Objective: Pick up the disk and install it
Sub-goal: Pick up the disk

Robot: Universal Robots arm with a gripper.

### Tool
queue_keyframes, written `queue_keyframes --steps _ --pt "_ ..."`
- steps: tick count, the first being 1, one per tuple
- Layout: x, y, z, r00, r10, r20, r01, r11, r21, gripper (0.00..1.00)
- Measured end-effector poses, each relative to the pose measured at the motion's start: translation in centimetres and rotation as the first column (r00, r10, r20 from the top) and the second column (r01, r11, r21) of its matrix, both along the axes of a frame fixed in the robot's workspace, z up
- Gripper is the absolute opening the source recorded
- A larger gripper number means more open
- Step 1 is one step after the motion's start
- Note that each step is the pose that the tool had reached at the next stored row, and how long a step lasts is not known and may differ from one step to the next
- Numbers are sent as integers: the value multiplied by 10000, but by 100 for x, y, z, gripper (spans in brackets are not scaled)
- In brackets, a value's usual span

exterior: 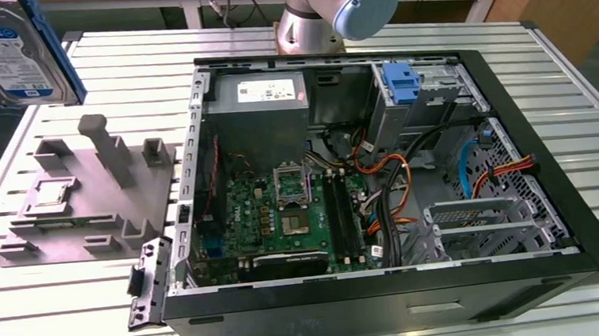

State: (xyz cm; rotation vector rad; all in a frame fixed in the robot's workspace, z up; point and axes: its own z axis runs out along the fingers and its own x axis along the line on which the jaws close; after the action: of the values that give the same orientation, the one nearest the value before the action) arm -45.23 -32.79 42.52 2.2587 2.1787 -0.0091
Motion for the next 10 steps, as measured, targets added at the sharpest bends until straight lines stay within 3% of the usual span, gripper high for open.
queue_keyframes --steps 10 --pt "0 0 55 10000 0 1 0 10000 1 37"
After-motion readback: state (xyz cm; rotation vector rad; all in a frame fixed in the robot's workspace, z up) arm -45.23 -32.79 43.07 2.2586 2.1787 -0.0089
